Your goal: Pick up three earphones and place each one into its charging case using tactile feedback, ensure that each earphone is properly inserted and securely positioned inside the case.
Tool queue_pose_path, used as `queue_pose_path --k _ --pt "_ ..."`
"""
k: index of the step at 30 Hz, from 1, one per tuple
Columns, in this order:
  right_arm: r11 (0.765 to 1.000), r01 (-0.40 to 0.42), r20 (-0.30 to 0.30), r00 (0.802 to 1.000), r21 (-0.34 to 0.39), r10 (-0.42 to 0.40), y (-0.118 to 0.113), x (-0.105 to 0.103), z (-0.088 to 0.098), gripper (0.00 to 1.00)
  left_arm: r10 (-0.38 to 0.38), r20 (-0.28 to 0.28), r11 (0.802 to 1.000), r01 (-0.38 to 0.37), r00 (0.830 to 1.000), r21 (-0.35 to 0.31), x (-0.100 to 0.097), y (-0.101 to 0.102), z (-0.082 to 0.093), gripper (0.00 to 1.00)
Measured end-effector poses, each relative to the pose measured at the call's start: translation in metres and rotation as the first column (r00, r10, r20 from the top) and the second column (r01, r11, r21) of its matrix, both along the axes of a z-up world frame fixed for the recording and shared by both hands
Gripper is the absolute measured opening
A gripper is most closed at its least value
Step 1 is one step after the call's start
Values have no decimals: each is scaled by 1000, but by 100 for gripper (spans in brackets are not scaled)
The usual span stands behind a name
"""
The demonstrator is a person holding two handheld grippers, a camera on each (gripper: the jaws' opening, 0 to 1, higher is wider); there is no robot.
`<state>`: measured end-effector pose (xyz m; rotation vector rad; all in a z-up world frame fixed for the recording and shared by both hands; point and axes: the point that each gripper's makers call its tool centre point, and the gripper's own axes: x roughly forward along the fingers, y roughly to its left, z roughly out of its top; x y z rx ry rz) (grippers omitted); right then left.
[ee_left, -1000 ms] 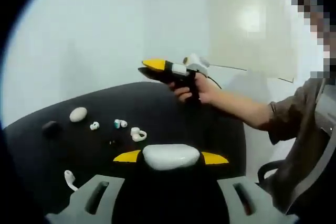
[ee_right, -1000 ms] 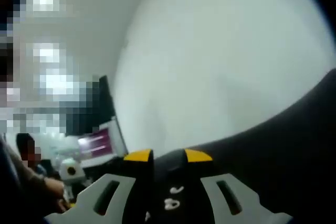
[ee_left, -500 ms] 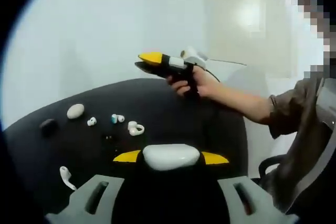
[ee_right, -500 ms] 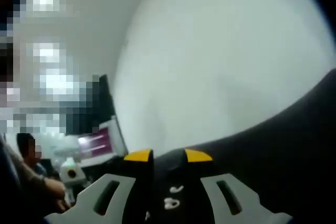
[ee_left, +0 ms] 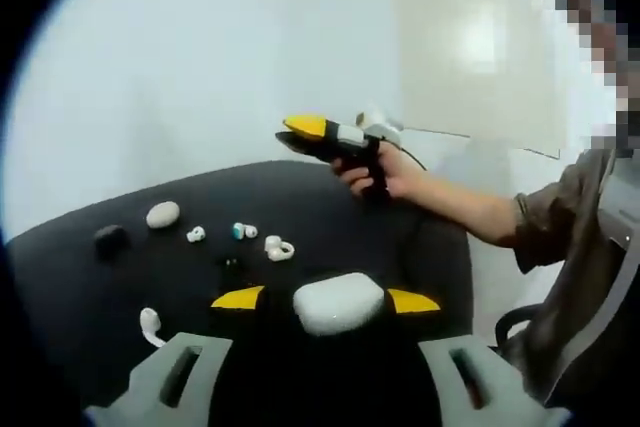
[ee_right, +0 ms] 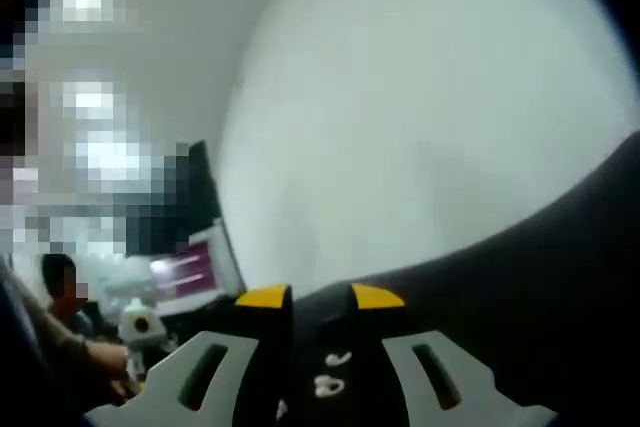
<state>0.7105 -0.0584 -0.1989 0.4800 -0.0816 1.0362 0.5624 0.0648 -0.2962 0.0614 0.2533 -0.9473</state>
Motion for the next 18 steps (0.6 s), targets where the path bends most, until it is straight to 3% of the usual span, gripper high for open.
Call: queue_pose_path --k 3,7,11,12,14,18 --pt "999 -16 16 1000 -43 17 7 -4 -4 24 8 20 989 -5 1000 -145 0 6 20 43" --pt "986 -58 42 997 -154 65 22 -14 -16 24 13 8 980 -11 1000 -199 1 13 25 40" --pt "956 -178 64 978 -234 197 44 -56 -16 25 -100 -38 969 89 994 -230 -18 5 26 28" --pt "928 -235 68 962 -289 265 52 -75 -20 25 -117 -60 968 100 991 -232 -22 3 25 23" --pt "866 -300 66 933 -400 354 61 -103 -35 29 -116 -50 972 103 992 -212 -22 3 23 18" --pt "720 -334 68 882 -609 466 72 -143 -73 33 -102 5 978 101 995 -184 -27 2 24 16"
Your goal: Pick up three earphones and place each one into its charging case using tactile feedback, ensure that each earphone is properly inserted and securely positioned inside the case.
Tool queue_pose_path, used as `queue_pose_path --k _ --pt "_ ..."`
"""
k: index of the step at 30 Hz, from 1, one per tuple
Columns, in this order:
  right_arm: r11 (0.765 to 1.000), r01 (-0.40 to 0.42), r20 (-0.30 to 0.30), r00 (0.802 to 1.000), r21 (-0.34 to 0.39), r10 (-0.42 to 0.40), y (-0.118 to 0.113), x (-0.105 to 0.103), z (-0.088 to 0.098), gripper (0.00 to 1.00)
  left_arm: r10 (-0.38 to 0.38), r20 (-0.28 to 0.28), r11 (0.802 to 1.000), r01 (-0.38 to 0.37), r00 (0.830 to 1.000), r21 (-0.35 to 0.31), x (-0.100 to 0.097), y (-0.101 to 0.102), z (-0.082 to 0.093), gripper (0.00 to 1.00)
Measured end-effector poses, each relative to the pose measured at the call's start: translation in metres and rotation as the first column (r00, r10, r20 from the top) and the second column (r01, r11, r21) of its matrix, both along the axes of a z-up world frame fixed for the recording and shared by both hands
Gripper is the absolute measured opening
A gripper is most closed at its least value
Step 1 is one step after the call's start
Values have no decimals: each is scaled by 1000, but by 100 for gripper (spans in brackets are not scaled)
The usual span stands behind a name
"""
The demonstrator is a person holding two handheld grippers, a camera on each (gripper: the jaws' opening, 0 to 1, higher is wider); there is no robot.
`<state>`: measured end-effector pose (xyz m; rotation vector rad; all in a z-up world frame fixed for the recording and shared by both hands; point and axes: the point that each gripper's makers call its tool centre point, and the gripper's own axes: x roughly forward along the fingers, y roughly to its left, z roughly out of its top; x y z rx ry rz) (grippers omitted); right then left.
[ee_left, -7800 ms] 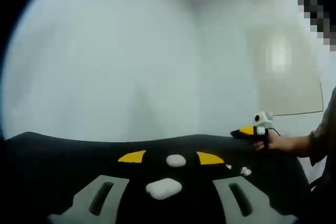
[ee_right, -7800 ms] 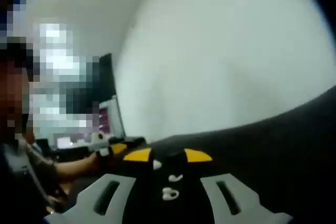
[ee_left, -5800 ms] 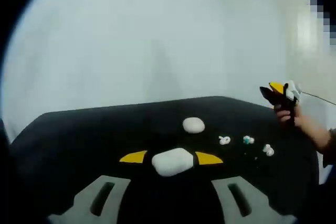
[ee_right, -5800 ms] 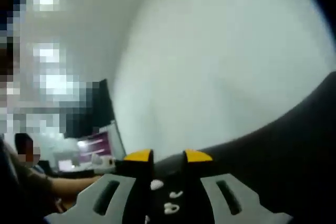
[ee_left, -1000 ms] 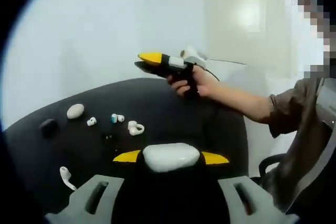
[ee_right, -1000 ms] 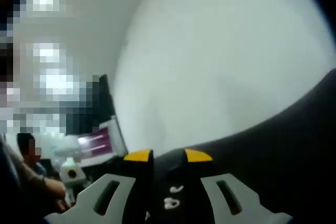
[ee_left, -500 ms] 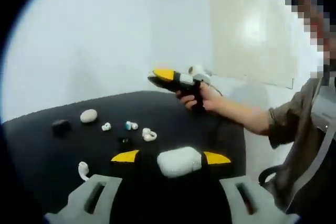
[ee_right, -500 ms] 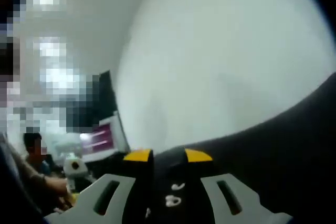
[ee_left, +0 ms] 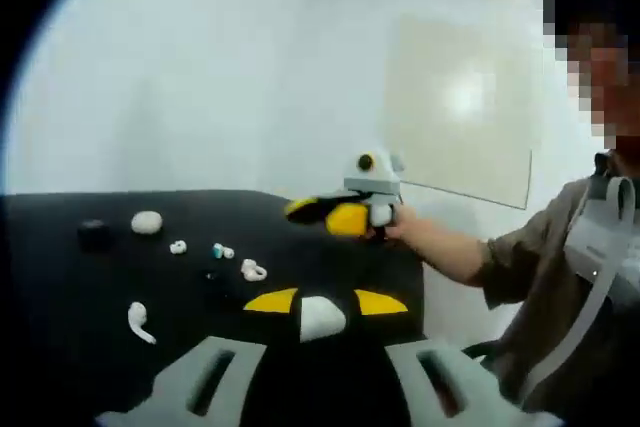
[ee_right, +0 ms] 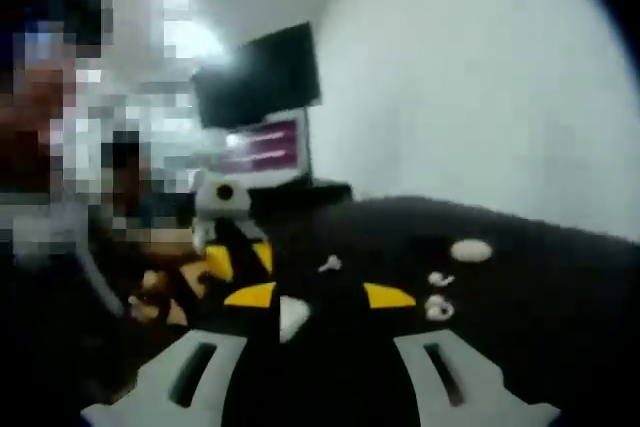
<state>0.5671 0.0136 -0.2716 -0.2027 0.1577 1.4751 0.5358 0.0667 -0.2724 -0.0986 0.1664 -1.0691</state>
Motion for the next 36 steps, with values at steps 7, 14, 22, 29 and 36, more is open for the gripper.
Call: queue_pose_path --k 7,14,22,29,36 --pt "993 -77 -75 995 -94 70 12 -29 -25 31 -70 -62 997 72 996 36 -14 -5 -8 18" --pt "996 -41 -132 991 -76 31 8 -20 -28 31 -64 -129 992 77 990 99 -17 -5 -27 22" --pt "998 -49 -200 979 -42 39 8 -24 -28 31 -48 -162 983 76 986 169 -12 -8 -43 31" --pt "997 -65 -222 973 -31 57 12 -30 -26 31 -25 -139 987 46 990 152 -5 -3 -37 33" --pt "993 -116 -248 963 -13 109 16 -45 -21 31 -20 -106 985 38 994 171 -3 -2 -38 37"
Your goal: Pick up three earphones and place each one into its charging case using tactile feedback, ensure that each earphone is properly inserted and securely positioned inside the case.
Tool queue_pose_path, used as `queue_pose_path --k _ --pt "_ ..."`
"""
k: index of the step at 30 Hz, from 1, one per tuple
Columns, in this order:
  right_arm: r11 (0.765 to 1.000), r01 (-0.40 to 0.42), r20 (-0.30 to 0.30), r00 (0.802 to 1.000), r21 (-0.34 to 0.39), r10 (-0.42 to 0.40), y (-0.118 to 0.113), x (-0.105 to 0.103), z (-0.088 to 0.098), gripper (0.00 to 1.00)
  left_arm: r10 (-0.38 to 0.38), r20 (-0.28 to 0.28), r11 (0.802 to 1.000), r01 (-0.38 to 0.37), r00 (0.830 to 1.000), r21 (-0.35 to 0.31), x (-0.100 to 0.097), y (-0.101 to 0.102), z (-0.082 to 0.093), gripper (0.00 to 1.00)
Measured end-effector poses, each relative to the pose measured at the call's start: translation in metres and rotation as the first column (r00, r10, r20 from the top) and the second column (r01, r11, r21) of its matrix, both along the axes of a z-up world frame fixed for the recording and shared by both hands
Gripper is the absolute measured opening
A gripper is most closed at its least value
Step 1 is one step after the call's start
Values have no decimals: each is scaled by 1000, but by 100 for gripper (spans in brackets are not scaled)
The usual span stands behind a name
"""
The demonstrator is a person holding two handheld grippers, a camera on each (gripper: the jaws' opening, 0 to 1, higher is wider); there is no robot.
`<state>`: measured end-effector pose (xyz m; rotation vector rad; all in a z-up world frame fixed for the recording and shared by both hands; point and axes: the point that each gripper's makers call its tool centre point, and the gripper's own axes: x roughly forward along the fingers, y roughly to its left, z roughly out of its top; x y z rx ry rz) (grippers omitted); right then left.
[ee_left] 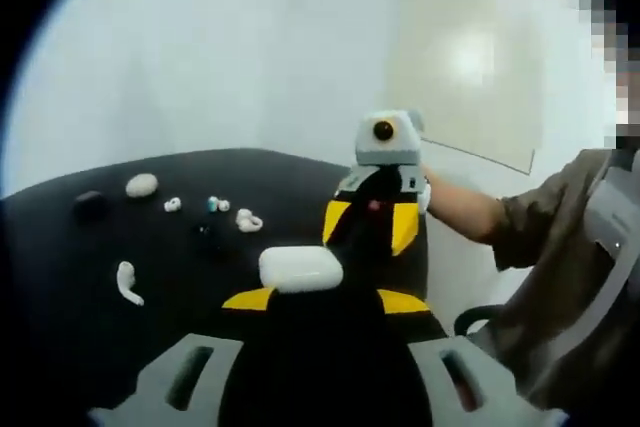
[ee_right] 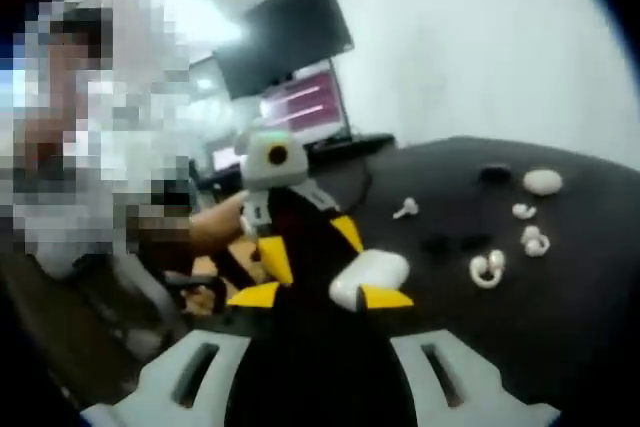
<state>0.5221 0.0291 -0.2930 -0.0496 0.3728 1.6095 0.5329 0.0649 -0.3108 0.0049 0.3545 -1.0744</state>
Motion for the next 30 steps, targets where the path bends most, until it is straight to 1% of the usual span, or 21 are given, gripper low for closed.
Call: queue_pose_path --k 1,2,3,4,5,6,7,10,13,17,20,22,26,29,30 --pt "999 31 42 999 13 -31 -2 8 5 31 3 2 1000 -3 1000 1 0 0 0 38" --pt "997 65 32 997 31 -66 -3 14 8 31 5 5 1000 -5 1000 0 1 1 0 38" --pt "994 101 -3 995 46 -101 -5 20 11 31 8 9 1000 -8 1000 -4 1 2 1 37" --pt "992 120 -44 992 45 -118 -7 24 11 31 11 15 1000 -11 1000 -8 1 2 2 37" --pt "991 129 -80 989 38 -126 -9 26 9 31 13 17 1000 -13 1000 -11 1 2 3 36" --pt "991 131 -105 986 24 -128 -9 26 5 31 14 18 1000 -14 1000 -15 1 3 3 36" --pt "991 134 -113 985 9 -133 -9 28 1 31 14 17 1000 -13 1000 -18 1 3 4 35" --pt "990 137 -100 985 -27 -139 -6 25 -8 31 9 12 1000 -9 1000 -27 -1 2 5 34" --pt "993 102 -108 988 -52 -108 0 14 -12 31 7 11 1000 -7 1000 -20 -1 1 4 34" --pt "994 75 -91 993 -77 -82 4 6 -14 31 -4 7 1000 4 1000 -4 -3 -1 1 36" --pt "996 41 -104 993 -74 -49 6 -2 -12 31 -4 22 1000 4 1000 0 -2 -1 1 39" --pt "997 25 -102 994 -76 -33 9 -7 -13 31 -3 34 1000 2 999 5 -1 -2 0 42" --pt "998 -17 -110 994 -67 10 21 -17 -14 31 -10 44 1000 9 999 24 1 -5 -3 48" --pt "997 -62 -124 991 -50 56 30 -25 -14 31 -15 71 998 11 997 65 1 -6 -7 48" --pt "996 -76 -135 988 -53 68 33 -27 -15 31 -16 75 998 11 997 67 1 -6 -7 48"
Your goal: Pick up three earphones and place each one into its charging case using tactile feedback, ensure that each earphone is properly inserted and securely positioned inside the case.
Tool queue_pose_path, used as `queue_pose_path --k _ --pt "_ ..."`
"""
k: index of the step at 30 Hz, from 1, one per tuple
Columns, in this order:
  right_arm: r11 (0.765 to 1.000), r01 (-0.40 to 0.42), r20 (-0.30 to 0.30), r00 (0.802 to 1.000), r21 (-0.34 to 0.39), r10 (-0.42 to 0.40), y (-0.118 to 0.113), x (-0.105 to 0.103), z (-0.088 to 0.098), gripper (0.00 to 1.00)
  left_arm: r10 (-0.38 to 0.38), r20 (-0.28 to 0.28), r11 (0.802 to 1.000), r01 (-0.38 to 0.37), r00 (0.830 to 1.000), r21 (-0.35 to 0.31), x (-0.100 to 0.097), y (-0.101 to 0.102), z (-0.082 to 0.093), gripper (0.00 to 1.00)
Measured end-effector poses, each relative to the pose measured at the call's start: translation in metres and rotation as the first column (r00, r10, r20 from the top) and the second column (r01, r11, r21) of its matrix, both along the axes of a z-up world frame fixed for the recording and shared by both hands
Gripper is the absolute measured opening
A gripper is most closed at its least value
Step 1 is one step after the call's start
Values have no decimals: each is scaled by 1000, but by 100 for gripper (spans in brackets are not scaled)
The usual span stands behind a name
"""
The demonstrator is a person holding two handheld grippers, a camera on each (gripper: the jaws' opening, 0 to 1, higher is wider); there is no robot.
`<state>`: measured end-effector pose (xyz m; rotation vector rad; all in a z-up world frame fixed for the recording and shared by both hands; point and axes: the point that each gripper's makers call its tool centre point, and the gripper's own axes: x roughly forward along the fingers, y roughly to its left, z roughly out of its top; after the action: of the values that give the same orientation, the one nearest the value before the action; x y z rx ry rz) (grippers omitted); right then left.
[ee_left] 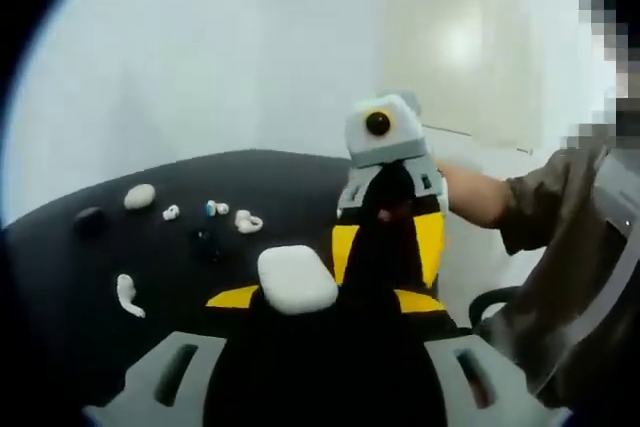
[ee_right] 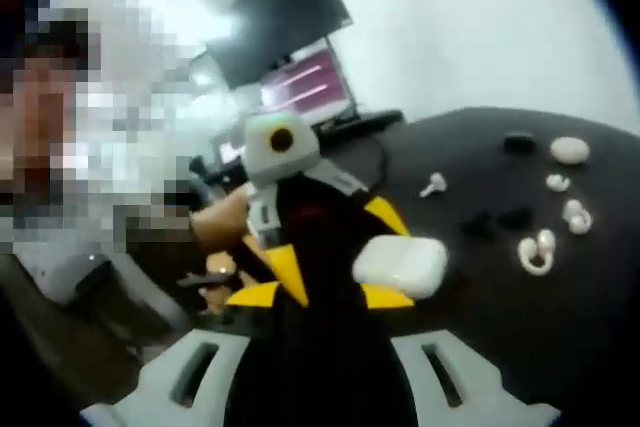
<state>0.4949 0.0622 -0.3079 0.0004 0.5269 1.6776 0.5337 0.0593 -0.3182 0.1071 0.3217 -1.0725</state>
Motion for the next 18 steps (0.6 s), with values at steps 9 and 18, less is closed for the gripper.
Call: queue_pose_path --k 9,18 --pt "995 33 4 999 89 -34 -17 18 30 31 29 12 999 -29 999 -21 5 5 5 41" --pt "972 226 -47 974 61 -223 -34 67 4 35 63 3 998 -63 998 -30 12 8 7 35"
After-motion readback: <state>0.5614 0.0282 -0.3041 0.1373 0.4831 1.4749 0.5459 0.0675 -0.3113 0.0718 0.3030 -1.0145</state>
